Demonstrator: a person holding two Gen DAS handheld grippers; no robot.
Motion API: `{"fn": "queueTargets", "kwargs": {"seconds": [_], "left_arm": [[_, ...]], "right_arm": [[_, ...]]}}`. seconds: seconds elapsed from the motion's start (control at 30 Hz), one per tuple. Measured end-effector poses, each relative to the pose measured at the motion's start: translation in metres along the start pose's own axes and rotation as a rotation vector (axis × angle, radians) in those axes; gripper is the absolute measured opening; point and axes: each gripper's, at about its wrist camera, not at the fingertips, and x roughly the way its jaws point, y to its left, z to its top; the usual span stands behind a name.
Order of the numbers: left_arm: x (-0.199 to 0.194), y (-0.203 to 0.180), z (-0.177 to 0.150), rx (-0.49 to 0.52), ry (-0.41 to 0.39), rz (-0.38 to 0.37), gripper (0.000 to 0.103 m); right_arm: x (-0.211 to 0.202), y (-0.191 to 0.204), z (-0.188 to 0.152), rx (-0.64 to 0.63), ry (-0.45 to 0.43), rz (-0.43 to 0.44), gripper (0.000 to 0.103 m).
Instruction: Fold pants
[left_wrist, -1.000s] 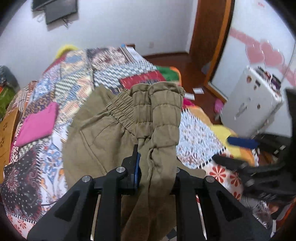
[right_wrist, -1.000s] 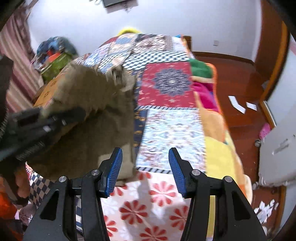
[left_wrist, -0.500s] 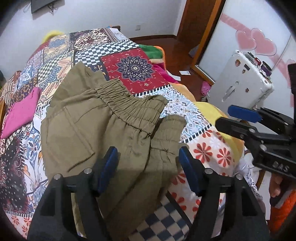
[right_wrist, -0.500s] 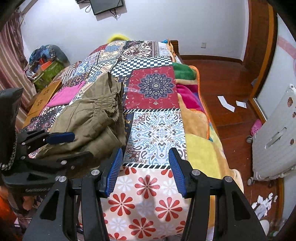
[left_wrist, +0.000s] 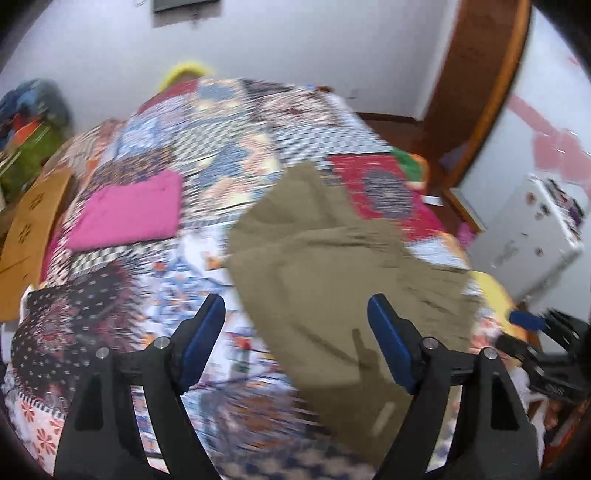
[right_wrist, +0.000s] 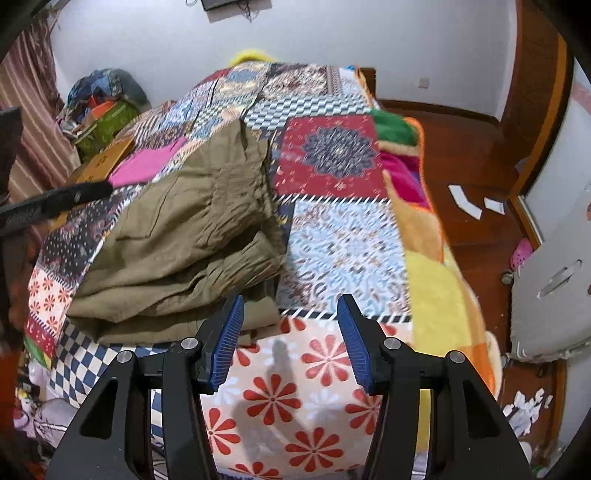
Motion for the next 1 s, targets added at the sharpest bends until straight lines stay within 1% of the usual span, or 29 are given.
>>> {"fn": "queueTargets", "kwargs": {"seconds": [0.07,0.1,0.13,0.23,0.27,0.3,0.37,0.47,0.57,0.73,0.87,1.0], "left_arm": [[0.016,0.020,0.002,-0.027,0.020,0.038,0.079],[0.026,0.029,0.002,-0.043,0.040,0.045,0.079],[0.033,0.034,0.001,-0.055,0.054,0.043,0.079],[0.064,0.049,0.005,-0.105,0.112,0.004,0.079],[0.069,0.051,0.004,-0.110,0.120,-0.005,0.079],[0.074,0.052,0.004,-0.110,0.125,-0.007,0.079],[0.089,0.049,0.007,-0.077,0.139,0.015,0.079],[0.102,0.042,0.006,-0.039,0.152,0.022,0.080],[0.109,0.042,0.002,-0.025,0.149,0.013,0.080],[0.107,0.051,-0.005,-0.070,0.142,-0.019,0.080],[0.101,0.057,-0.013,-0.095,0.141,-0.030,0.080],[0.094,0.058,-0.020,-0.118,0.134,-0.032,0.080]], "right_arm": [[0.009,0.005,-0.003,-0.010,0.030,0.011,0.049],[0.012,0.008,-0.004,-0.013,0.039,0.010,0.049],[0.018,0.011,-0.006,-0.022,0.057,0.008,0.049],[0.030,0.016,-0.008,-0.038,0.092,0.000,0.049],[0.034,0.016,-0.008,-0.040,0.104,0.001,0.049],[0.036,0.016,-0.009,-0.039,0.112,0.003,0.049],[0.044,0.014,-0.008,-0.034,0.132,0.013,0.049],[0.054,0.011,-0.006,-0.025,0.148,0.014,0.049],[0.061,0.005,-0.002,-0.026,0.147,-0.018,0.049],[0.077,-0.008,0.016,-0.032,0.144,-0.070,0.049],[0.098,-0.016,0.040,-0.073,0.140,-0.123,0.049],[0.119,-0.023,0.066,-0.099,0.123,-0.133,0.049]]}}
